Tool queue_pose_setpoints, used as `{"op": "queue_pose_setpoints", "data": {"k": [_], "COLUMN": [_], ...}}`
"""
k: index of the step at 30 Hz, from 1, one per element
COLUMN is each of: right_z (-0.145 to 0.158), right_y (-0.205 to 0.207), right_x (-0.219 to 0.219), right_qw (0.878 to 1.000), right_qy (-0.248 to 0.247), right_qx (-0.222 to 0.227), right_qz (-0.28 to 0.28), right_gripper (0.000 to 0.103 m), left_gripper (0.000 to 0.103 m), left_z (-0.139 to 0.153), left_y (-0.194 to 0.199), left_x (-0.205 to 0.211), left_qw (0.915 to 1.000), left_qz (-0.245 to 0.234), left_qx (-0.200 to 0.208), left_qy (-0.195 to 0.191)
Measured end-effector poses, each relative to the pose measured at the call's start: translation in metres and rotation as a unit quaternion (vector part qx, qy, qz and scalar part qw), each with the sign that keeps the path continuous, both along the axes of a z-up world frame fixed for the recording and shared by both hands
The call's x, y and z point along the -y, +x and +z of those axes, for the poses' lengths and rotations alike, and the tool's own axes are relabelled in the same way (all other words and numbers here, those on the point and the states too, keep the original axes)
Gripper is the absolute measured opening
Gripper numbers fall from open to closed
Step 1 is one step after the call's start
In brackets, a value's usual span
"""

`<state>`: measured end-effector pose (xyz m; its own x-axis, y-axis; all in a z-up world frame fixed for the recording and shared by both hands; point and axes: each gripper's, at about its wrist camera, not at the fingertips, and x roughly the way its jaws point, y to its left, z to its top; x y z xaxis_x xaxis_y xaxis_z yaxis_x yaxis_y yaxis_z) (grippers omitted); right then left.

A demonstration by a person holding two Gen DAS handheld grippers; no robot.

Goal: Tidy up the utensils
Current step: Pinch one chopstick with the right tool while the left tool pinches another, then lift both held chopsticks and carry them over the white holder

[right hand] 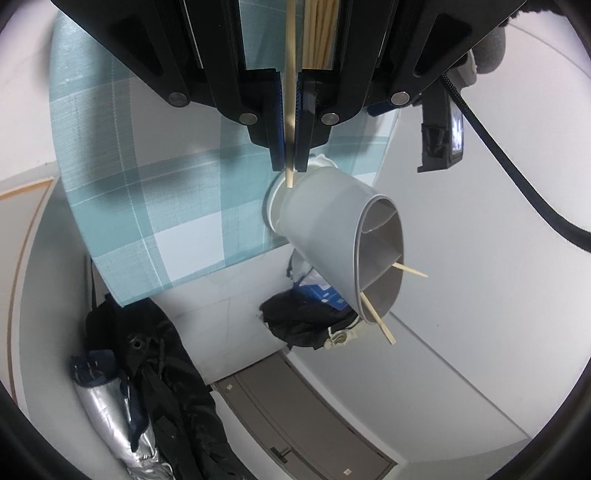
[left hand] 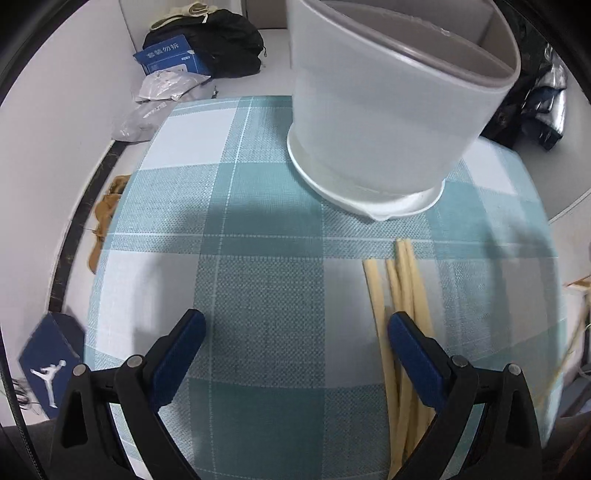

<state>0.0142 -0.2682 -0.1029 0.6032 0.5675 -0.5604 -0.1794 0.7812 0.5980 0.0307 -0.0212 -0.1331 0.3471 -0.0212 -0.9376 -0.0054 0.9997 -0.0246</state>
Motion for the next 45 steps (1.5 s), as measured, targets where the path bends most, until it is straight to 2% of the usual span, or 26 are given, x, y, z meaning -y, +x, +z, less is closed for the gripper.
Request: {"op": "queue_pose_setpoints", "data": {"k": [4,8,11,14,17,18,19,20,22,24,27,33,38,42,45], "right_z": [0.007,0.011,0.010,0.012,0.015,0.016,0.017,0.017,0.018,0.020,0.020,0.020,0.027,0.031,0.031], "right_y": [-0.004,-0.006,-0.004,-0.004,-0.004,-0.005,-0.005,-0.006,-0.008,-0.010,-0.010,-0.010,-0.018,-0.024,-0.027], "right_x": [0.002,0.003,0.003,0.003,0.004,0.004,0.004,0.005,0.006,0.008,0.011,0.013,0.003,-0.005,-0.010], "right_qw": [1.000,1.000,1.000,1.000,0.999,0.999,0.999,0.999,0.999,0.999,0.999,0.998,0.997,0.995,0.994], "right_qy": [-0.001,-0.009,-0.011,-0.014,-0.010,-0.010,-0.010,-0.009,-0.009,-0.012,-0.017,-0.019,-0.035,-0.052,-0.056], "right_qx": [0.013,0.023,0.022,0.026,0.029,0.031,0.032,0.032,0.034,0.037,0.039,0.037,0.058,0.077,0.080], "right_qz": [-0.001,-0.006,-0.006,-0.007,-0.009,-0.010,-0.010,-0.011,-0.014,-0.017,-0.024,-0.042,-0.039,-0.040,-0.037], "right_gripper": [0.004,0.004,0.004,0.004,0.004,0.004,0.004,0.004,0.004,0.004,0.004,0.004,0.004,0.004,0.004], "left_gripper": [0.099,0.098,0.093,0.086,0.059,0.042,0.031,0.029,0.011,0.005,0.004,0.004,0.003,0.003,0.003], "left_z": [-0.001,-0.002,0.000,0.001,0.002,0.002,0.003,0.003,0.003,0.001,0.001,0.025,0.057,0.079,0.093], "left_y": [-0.001,-0.001,0.000,0.003,0.009,0.013,0.016,0.018,0.021,0.024,0.028,0.017,0.001,-0.013,-0.024], "left_x": [-0.002,-0.007,-0.001,0.007,0.009,0.009,0.010,0.010,0.009,0.006,0.000,-0.014,-0.016,-0.009,-0.017], "left_qw": [0.9999,0.9999,0.9992,0.9987,0.9996,0.9997,0.9997,0.9997,0.9997,0.9993,0.9984,0.9965,0.9927,0.9883,0.9832], "left_qz": [-0.002,0.005,-0.003,-0.009,-0.006,-0.011,-0.012,-0.006,0.004,0.015,0.037,0.062,0.046,0.034,0.041], "left_qx": [-0.003,-0.013,-0.007,-0.009,-0.019,-0.023,-0.023,-0.024,-0.022,-0.026,-0.029,0.036,0.100,0.137,0.166], "left_qy": [0.015,0.010,0.039,0.049,0.020,0.000,-0.006,-0.006,-0.012,-0.022,-0.031,-0.045,-0.049,-0.058,-0.064]}}
